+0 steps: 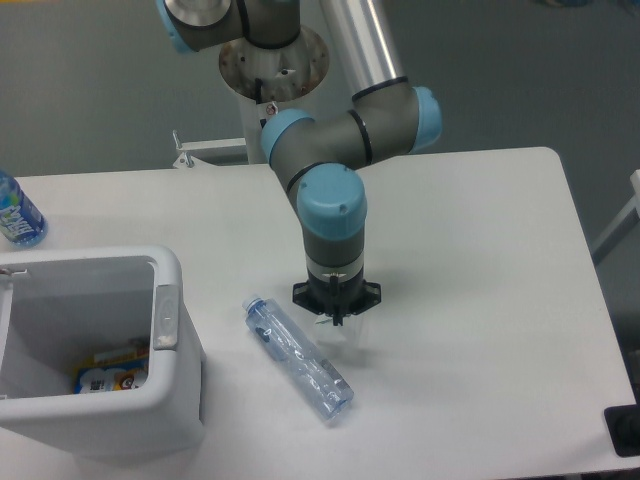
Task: Place the trash in the trash can
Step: 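Close the gripper on the crumpled white paper and lift it, then carry the paper over the white bin and lower it inside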
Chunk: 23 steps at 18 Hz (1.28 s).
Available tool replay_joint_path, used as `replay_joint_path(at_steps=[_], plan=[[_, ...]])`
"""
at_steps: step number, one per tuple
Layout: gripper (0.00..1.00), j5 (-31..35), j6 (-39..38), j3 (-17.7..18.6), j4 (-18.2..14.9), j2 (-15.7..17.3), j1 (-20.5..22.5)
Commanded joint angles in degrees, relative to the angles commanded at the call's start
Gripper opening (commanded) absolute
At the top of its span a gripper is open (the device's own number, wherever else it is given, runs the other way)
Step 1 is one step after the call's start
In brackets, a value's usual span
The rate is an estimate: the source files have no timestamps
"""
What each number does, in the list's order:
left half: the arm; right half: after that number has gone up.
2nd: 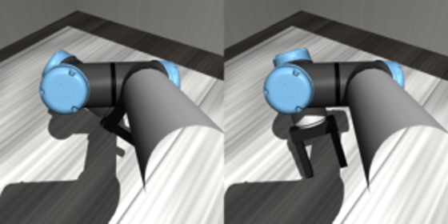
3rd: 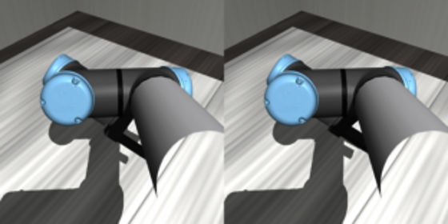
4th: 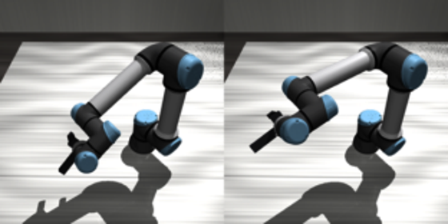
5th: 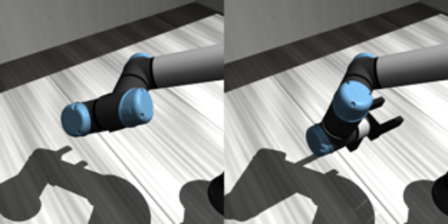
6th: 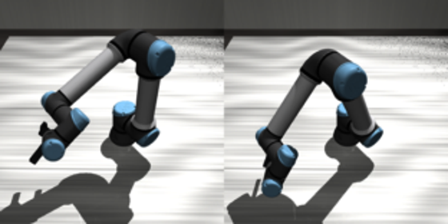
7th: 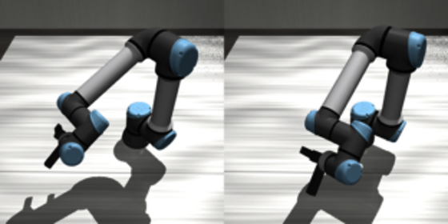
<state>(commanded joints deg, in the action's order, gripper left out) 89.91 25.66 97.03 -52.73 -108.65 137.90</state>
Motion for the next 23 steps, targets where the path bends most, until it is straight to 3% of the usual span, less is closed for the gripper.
replay_joint_path(at_steps=[5,12,20,23], plan=[[0.00,-10.3,-1.6,-5.8,0.0,3.0,3.7],[0.00,-22.2,-15.3,-17.4,0.1,3.3,7.6],[0.00,-28.5,-25.8,-18.7,2.2,6.2,6.8],[0.00,-29.3,-27.6,-18.8,2.2,7.3,3.2]])
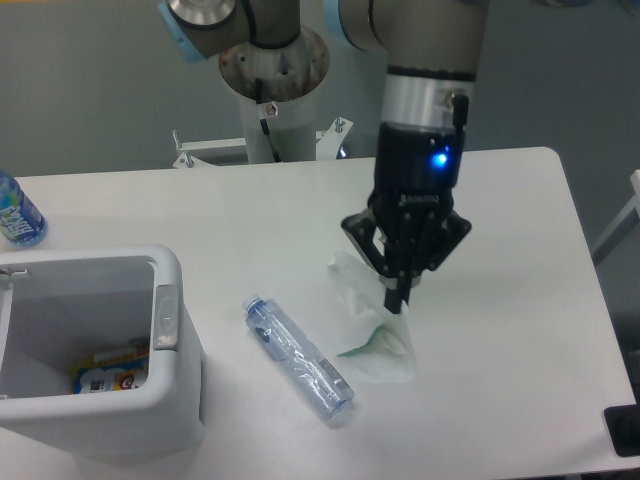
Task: Place the trash in the trash can
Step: 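Carry the paper over the white bin and lower it inside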
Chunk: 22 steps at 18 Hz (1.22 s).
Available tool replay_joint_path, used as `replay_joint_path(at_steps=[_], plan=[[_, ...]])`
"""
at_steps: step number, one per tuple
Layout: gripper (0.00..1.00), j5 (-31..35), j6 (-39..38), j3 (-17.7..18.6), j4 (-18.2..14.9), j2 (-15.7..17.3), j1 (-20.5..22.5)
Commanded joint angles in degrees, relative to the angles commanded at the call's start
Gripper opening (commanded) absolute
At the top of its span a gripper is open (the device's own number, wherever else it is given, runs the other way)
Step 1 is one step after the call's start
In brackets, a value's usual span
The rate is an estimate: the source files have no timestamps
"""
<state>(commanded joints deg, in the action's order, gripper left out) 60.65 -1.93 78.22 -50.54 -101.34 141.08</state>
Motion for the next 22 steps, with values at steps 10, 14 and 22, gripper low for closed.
replay_joint_path(at_steps=[10,14,22], plan=[[0.00,-0.4,-0.7,0.3,0.1,1.3,-10.9],[0.00,-0.4,-1.1,0.5,0.1,1.3,-13.9],[0.00,-0.4,-2.3,1.6,0.0,0.0,-17.1]])
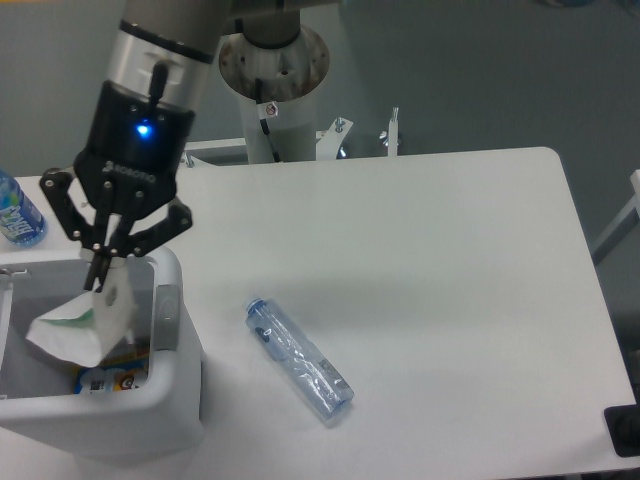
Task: Place the trash in the trash can
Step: 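Carry the paper over the white bin and lower it inside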
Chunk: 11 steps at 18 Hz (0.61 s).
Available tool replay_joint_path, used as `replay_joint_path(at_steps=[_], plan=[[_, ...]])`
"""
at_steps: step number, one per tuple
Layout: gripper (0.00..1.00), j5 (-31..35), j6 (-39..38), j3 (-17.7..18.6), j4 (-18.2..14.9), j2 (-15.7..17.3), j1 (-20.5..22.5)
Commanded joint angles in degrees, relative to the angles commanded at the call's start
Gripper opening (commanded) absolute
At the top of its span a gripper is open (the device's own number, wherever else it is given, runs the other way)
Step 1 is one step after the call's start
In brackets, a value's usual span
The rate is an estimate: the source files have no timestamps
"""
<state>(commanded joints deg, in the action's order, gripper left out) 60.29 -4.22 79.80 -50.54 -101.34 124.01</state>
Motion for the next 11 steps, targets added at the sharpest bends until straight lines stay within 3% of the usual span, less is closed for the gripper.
replay_joint_path(at_steps=[11], plan=[[0.00,0.6,2.1,3.7,0.8,-3.6,-2.2]])
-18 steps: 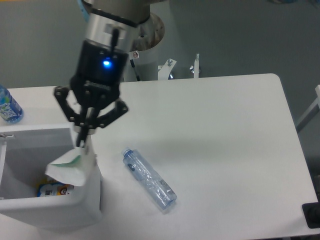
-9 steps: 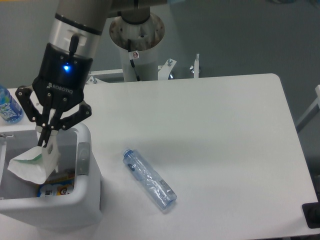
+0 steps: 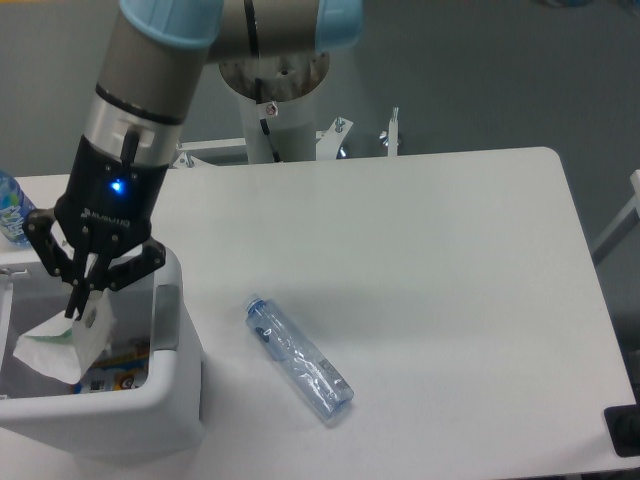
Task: Place the trash in the trash can
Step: 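Carry the paper over the white bin and lower it inside, then open the gripper to release the paper into the bin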
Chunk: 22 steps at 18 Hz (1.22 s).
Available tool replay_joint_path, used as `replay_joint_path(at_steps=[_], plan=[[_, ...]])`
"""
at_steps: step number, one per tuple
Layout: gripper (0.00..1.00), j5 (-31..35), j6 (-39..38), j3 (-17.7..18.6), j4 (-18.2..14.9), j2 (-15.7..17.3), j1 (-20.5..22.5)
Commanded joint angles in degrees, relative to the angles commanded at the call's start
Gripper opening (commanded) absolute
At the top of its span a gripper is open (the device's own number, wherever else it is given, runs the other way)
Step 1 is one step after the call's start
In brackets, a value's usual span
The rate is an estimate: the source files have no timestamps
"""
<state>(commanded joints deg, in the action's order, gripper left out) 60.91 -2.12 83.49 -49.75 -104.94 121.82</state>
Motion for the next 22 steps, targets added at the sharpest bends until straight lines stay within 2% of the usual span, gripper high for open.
replay_joint_path(at_steps=[2,5,11,14,16,17,18,19,22], plan=[[0.00,0.2,1.0,1.1,0.1,-0.2,-0.3],[0.04,0.2,1.2,1.0,0.1,-0.7,-0.4],[0.04,0.3,1.2,1.2,0.1,-0.8,-0.4],[0.10,0.3,1.4,1.1,0.3,-1.2,-0.4],[0.29,0.3,2.1,0.8,0.2,-1.5,-0.4],[0.43,0.3,2.4,0.5,0.3,-1.7,-0.4],[0.66,0.3,3.0,0.4,0.3,-1.7,-0.4],[0.79,0.3,4.0,0.1,0.2,-1.6,-0.3],[1.00,0.3,4.6,-1.0,-0.1,-0.9,-0.2]])
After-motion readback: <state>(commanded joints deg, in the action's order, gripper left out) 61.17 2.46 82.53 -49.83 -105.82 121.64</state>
